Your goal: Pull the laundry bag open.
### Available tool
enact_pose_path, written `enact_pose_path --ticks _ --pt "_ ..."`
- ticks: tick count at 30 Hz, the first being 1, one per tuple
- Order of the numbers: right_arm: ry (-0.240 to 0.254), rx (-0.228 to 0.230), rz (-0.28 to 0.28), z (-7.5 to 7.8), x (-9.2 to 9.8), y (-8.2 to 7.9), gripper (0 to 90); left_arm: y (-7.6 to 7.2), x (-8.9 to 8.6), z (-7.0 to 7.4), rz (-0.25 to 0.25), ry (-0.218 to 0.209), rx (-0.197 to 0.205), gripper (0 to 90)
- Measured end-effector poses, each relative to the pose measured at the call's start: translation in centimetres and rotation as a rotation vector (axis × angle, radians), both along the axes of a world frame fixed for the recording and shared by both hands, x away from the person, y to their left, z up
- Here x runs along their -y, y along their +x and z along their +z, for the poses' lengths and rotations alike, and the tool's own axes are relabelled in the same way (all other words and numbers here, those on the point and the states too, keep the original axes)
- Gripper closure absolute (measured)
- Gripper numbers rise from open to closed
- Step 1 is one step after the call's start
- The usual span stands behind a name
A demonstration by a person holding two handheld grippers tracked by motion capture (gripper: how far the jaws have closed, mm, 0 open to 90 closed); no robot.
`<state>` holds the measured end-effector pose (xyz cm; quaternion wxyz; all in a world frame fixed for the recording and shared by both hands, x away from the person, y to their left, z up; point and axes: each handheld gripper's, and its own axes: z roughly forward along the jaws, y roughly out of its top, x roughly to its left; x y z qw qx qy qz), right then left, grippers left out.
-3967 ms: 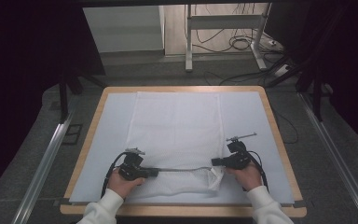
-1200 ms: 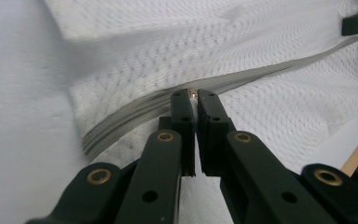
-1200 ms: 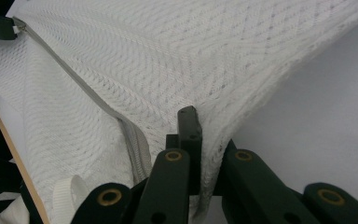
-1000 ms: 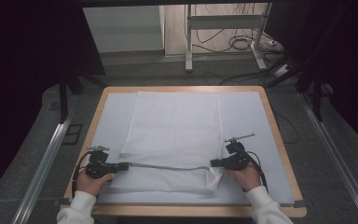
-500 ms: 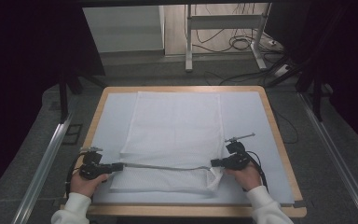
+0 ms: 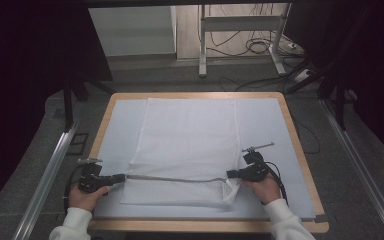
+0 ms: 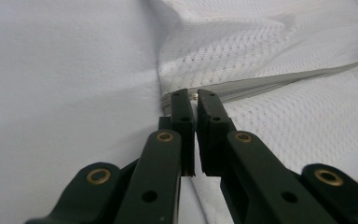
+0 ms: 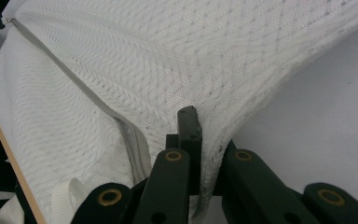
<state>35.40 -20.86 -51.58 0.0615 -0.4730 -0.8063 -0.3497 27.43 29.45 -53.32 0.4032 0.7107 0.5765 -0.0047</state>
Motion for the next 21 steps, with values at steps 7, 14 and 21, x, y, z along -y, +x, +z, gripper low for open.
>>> enact_pose_path --ticks 7,14,21 --pt "-0.003 -0.001 0.007 0.03 0.02 0.02 88.4 0.07 -0.06 -0.02 0.006 0.027 0.003 86.8" --pt "-0.004 -0.001 0.008 -0.02 -0.13 0.01 88.4 0.22 -0.12 -0.22 0.023 0.034 0.007 86.6" --pt "-0.001 -0.003 0.012 -0.07 -0.15 0.12 88.4 0.24 -0.12 -0.29 0.016 0.034 0.005 86.6"
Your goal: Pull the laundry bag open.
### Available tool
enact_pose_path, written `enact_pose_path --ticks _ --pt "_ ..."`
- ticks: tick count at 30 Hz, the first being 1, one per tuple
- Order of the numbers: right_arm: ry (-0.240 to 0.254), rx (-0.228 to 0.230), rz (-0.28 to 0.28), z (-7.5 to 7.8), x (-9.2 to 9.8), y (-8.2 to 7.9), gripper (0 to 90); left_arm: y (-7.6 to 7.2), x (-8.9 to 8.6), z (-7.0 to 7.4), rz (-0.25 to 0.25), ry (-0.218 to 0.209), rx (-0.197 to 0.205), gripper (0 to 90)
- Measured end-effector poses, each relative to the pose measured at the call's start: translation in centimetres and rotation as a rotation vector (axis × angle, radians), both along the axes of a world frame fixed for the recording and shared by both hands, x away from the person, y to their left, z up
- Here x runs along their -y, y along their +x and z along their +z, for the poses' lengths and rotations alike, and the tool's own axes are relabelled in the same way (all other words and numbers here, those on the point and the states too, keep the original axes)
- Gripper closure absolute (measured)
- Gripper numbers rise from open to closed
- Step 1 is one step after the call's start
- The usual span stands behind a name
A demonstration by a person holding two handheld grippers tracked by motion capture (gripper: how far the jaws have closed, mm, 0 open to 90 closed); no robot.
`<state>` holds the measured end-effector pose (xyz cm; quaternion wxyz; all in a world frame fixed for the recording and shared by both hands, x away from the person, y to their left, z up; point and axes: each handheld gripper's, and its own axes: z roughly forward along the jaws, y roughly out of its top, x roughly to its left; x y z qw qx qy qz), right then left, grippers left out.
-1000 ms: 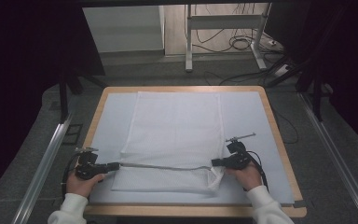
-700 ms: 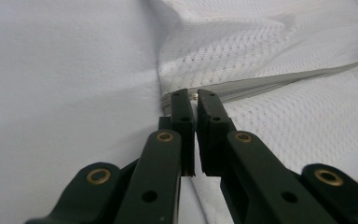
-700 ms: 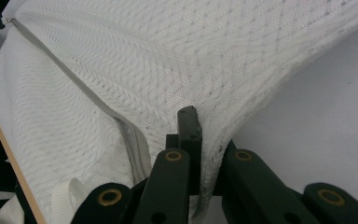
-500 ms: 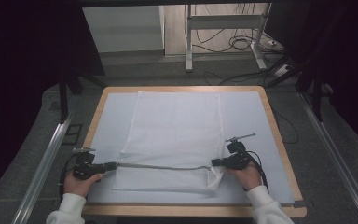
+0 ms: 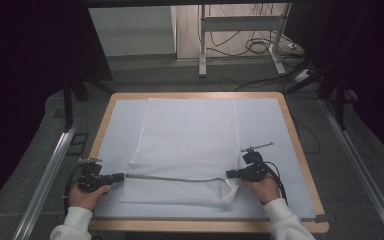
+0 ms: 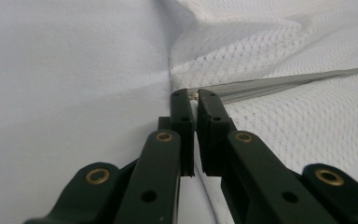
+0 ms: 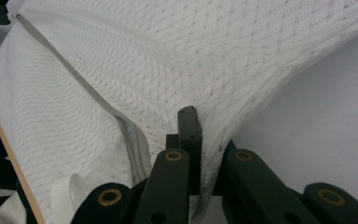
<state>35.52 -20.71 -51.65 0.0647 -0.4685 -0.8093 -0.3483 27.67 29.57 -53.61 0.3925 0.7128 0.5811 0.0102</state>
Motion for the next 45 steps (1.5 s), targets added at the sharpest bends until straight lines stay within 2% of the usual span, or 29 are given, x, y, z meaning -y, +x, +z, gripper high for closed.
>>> enact_pose_path --ticks 12,16,17,18,20,23,24,25,26,27,31,37,40,45 --pt "-0.015 0.017 0.006 0.3 -0.1 -0.3 87.1 -0.5 0.7 0.3 -0.015 0.031 0.019 86.9" --pt "-0.018 0.034 0.004 0.5 0.1 -0.4 76.4 -0.7 0.8 0.6 -0.015 0.036 0.055 85.0" --pt "-0.025 0.056 -0.001 0.6 0.3 -0.4 64.2 -0.9 0.9 0.7 -0.021 0.047 0.071 75.7" --pt "-0.025 0.056 -0.001 0.6 0.3 -0.4 64.2 -1.0 1.1 0.8 -0.014 0.065 0.091 75.7" --pt "-0.022 0.075 -0.015 1.0 0.5 -0.6 57.0 -1.2 1.4 1.1 -0.004 0.099 0.121 64.1" --pt "-0.031 0.12 -0.035 1.7 1.0 -0.9 48.8 -1.4 1.8 1.7 0.01 0.096 0.159 54.9" --pt "-0.03 0.131 -0.039 1.8 1.2 -1.0 47.0 -1.4 2.0 1.9 0.016 0.089 0.175 45.6" --pt "-0.023 0.144 -0.038 2.0 1.5 -1.1 45.2 -1.4 2.2 2.2 0.017 0.088 0.19 45.6" --pt "-0.004 0.173 -0.042 2.3 2.1 -1.3 43.9 -1.3 2.4 2.5 0.019 0.087 0.205 38.6" --pt "-0.004 0.173 -0.042 2.3 2.1 -1.3 43.9 -1.2 2.6 2.7 0.015 0.089 0.225 38.6" --pt "0.012 0.251 -0.039 2.9 3.4 -1.9 40.8 -0.4 3.7 3.4 -0.019 0.131 0.273 34.1" --pt "0.02 0.292 -0.073 3.3 5.9 -2.3 38.9 1.5 4.8 3.5 -0.069 0.144 0.279 31.9" --pt "0.021 0.308 -0.095 3.6 6.9 -2.3 38.3 2.3 4.8 3.5 -0.084 0.132 0.277 31.6" --pt "0.024 0.32 -0.122 3.8 7.9 -2.2 37.8 2.4 4.9 3.5 -0.092 0.134 0.275 31.2"
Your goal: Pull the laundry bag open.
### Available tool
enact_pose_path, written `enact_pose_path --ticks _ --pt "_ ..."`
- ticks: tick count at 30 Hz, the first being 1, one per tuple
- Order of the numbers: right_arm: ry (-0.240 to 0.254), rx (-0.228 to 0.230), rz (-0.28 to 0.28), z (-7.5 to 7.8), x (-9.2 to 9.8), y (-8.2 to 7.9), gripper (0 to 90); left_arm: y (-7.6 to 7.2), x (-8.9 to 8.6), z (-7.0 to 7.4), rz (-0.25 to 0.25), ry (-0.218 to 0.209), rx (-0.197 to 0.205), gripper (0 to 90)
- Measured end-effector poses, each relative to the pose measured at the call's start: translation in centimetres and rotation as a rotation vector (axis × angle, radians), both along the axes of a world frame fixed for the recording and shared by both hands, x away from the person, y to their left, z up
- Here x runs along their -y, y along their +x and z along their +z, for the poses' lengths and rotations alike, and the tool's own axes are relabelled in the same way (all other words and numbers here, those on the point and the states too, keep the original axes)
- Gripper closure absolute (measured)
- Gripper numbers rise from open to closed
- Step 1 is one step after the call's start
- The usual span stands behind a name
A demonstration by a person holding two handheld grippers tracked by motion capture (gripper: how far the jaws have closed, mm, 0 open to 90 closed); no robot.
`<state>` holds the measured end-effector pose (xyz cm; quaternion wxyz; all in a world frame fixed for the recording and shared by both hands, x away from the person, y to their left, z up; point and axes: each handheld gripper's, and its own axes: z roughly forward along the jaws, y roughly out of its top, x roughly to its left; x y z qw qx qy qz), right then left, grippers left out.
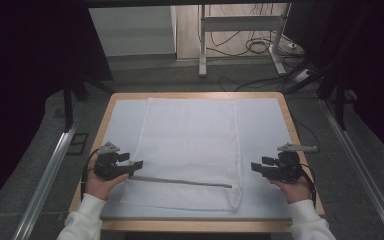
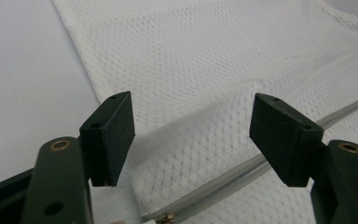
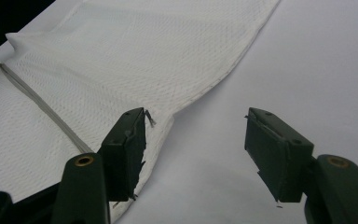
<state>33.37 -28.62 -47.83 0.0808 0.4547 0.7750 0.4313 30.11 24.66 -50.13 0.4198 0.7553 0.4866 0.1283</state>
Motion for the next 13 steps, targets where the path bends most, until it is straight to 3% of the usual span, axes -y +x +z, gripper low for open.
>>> enact_pose_path --ticks 13 --pt "-0.004 0.024 0.003 0.23 0.05 -0.1 34.6 -0.47 0.11 0.18 0.003 -0.003 0.011 29.9"
